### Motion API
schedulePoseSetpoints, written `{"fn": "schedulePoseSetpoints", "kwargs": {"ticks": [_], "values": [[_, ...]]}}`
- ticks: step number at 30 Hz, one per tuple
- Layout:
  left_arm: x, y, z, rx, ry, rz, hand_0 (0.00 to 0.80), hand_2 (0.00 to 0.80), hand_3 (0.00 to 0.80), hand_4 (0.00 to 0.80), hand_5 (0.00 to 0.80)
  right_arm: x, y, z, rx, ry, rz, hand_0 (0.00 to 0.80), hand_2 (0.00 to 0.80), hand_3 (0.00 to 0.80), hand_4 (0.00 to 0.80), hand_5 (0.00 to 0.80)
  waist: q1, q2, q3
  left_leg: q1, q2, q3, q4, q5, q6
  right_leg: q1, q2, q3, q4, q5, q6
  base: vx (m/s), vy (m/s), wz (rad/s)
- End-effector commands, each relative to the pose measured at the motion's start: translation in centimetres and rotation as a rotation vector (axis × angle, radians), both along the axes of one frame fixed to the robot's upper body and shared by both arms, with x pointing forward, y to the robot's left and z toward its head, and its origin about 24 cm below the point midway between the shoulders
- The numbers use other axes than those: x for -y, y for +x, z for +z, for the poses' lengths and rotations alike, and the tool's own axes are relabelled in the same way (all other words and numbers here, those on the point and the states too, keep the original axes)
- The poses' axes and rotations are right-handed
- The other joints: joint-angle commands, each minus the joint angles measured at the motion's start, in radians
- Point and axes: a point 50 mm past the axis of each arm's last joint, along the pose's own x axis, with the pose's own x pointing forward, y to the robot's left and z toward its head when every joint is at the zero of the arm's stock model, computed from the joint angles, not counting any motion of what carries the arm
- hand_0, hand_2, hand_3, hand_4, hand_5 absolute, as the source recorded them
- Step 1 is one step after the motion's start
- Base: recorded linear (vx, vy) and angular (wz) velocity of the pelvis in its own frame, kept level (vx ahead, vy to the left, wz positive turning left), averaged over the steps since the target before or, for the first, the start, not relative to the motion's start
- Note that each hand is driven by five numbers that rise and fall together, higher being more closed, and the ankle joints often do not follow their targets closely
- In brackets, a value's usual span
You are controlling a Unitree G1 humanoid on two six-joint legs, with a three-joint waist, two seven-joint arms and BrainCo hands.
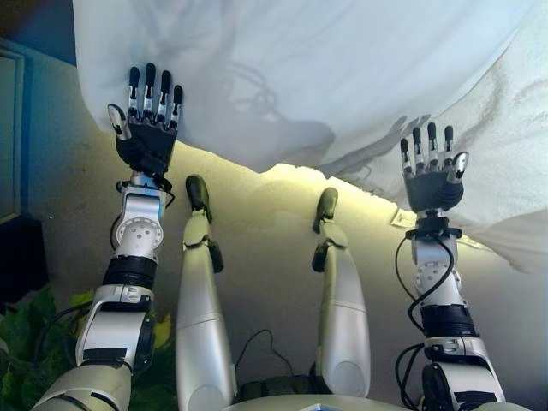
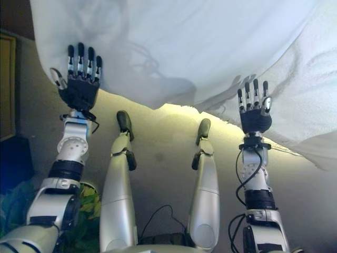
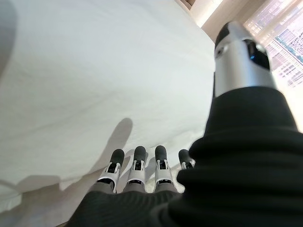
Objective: Make the bed neatly
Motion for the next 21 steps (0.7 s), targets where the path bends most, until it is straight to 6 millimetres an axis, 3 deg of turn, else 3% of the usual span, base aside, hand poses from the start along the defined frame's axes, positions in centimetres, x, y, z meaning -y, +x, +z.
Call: {"fn": "schedulePoseSetpoints", "kwargs": {"ticks": [1, 4, 7, 11, 13, 17, 21], "values": [[-4.5, 1.1, -0.9, -0.354, 0.165, 0.288, 0.000, 0.000, 0.000, 0.000, 0.000, 4.0, -1.5, 3.3, 0.136, -0.081, -0.127, 0.000, 0.000, 0.000, 0.000, 0.000, -0.027, 0.033, 0.011, -0.045, 0.032, -0.015, 0.116, -0.047, -0.039, -0.012, 0.019, -0.010, -0.040, 0.098, -0.058, 0.000, 0.000, 0.00], [-7.9, 0.5, -3.3, -0.583, 0.275, 0.420, 0.000, 0.000, 0.000, 0.000, 0.000, 4.5, -1.4, 3.8, 0.148, -0.086, -0.116, 0.000, 0.000, 0.000, 0.000, 0.000, -0.031, 0.030, 0.011, -0.036, 0.039, -0.012, 0.108, -0.033, -0.042, -0.001, 0.020, -0.016, -0.049, 0.104, -0.056, -0.003, 0.012, 0.00], [-11.7, -1.5, -5.6, -0.772, 0.291, 0.550, 0.000, 0.000, 0.000, 0.000, 0.000, 4.7, -1.1, 4.3, 0.148, -0.103, -0.098, 0.000, 0.000, 0.000, 0.000, 0.000, -0.040, 0.035, 0.011, -0.008, 0.051, -0.006, 0.107, -0.023, -0.053, 0.017, 0.016, -0.017, -0.053, 0.108, -0.056, -0.002, 0.070, -0.05], [-14.2, -3.8, -7.4, -0.901, 0.267, 0.655, 0.000, 0.000, 0.000, 0.000, 0.000, 5.0, -1.3, 4.5, 0.140, -0.115, -0.099, 0.000, 0.000, 0.000, 0.000, 0.000, -0.041, 0.054, 0.011, 0.050, 0.060, 0.009, 0.092, -0.017, -0.061, 0.050, -0.003, -0.018, -0.053, 0.106, -0.053, -0.009, 0.075, -0.06], [-15.4, -5.2, -8.4, -0.975, 0.235, 0.710, 0.000, 0.000, 0.000, 0.000, 0.000, 5.3, -1.5, 4.6, 0.141, -0.132, -0.102, 0.000, 0.000, 0.000, 0.000, 0.000, -0.041, 0.070, 0.011, 0.074, 0.053, 0.022, 0.072, 0.013, -0.053, 0.060, -0.021, -0.024, -0.066, 0.131, -0.060, -0.068, 0.086, -0.02], [-17.8, -7.7, -9.0, -1.026, 0.139, 0.796, 0.000, 0.000, 0.000, 0.000, 0.000, 5.3, -2.0, 4.7, 0.131, -0.161, -0.096, 0.000, 0.000, 0.000, 0.000, 0.000, -0.037, 0.099, 0.011, 0.150, 0.052, 0.030, 0.051, 0.009, -0.052, 0.113, -0.046, -0.029, -0.071, 0.125, -0.058, 0.034, 0.060, -0.01], [-18.0, -7.9, -8.6, -0.930, 0.118, 0.795, 0.000, 0.000, 0.000, 0.000, 0.000, 5.1, -2.4, 4.1, 0.121, -0.147, -0.083, 0.000, 0.000, 0.000, 0.000, 0.000, -0.031, 0.117, 0.011, 0.228, 0.044, 0.039, 0.017, 0.008, -0.043, 0.178, -0.065, -0.038, -0.084, 0.119, -0.053, 0.029, -0.023, 0.03]]}}
